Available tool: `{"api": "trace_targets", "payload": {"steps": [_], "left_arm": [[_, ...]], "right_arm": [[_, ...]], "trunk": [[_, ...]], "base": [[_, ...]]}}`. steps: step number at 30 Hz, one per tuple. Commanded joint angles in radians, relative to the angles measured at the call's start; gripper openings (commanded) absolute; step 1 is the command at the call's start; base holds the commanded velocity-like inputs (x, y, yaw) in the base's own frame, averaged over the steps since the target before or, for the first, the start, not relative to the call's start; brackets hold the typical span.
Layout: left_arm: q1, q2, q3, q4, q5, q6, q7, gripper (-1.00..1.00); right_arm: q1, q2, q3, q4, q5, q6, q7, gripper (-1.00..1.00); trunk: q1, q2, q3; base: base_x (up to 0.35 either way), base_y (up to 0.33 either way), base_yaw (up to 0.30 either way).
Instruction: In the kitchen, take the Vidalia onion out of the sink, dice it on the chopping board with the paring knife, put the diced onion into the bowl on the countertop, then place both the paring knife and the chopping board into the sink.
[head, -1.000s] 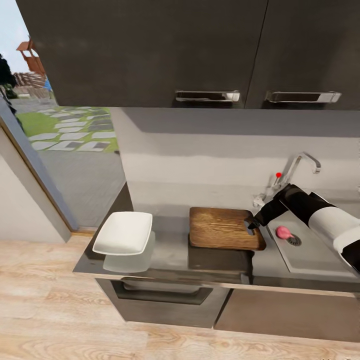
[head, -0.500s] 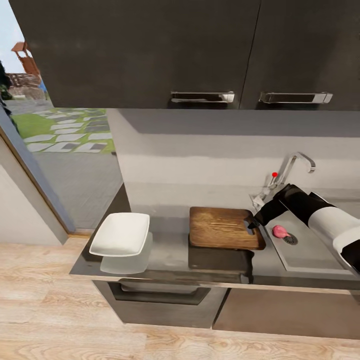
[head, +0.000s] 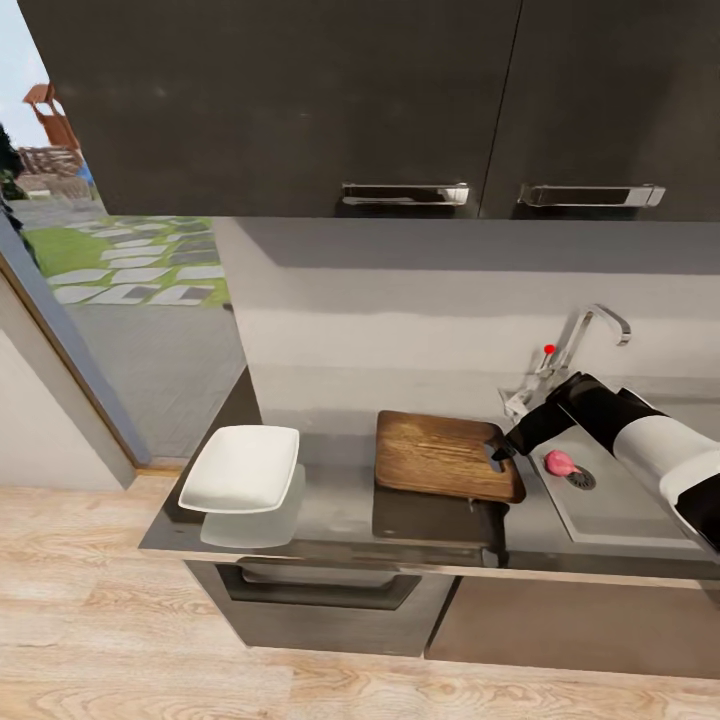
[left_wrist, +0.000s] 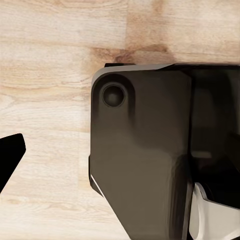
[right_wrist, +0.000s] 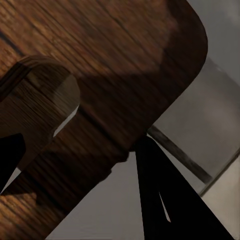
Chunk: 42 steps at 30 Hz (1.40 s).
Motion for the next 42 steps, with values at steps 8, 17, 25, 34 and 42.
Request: {"api": "trace_targets", "payload": {"steps": [8, 17, 25, 34, 42], "left_arm": [[0.000, 0.001, -0.008, -0.001, 0.008, -0.002, 0.008, 1.00], [0.000, 0.001, -0.008, -0.001, 0.008, -0.002, 0.009, 1.00], [0.000, 0.001, -0.008, -0.001, 0.008, -0.002, 0.009, 1.00], [0.000, 0.001, -0.008, -0.001, 0.008, -0.002, 0.009, 1.00], [0.000, 0.001, -0.008, -0.001, 0.008, -0.002, 0.008, 1.00]], "right_arm": [[0.000, 0.001, -0.002, -0.003, 0.005, 0.010, 0.005, -1.00], [0.000, 0.027, 0.001, -0.009, 0.015, 0.013, -0.001, -1.00], [0.000, 0.036, 0.001, -0.007, 0.030, 0.011, -0.023, -1.00], [0.000, 0.035, 0.001, -0.004, 0.031, 0.011, -0.026, -1.00], [0.000, 0.034, 0.001, -0.003, 0.031, 0.010, -0.025, 1.00]], "trunk": [[0.001, -0.002, -0.002], [0.001, -0.002, -0.002], [0.001, -0.002, -0.002], [0.001, -0.002, -0.002], [0.001, -0.002, -0.002]], "base": [[0.000, 0.000, 0.000], [0.000, 0.000, 0.000], [0.000, 0.000, 0.000], [0.000, 0.000, 0.000], [0.000, 0.000, 0.000]]}}
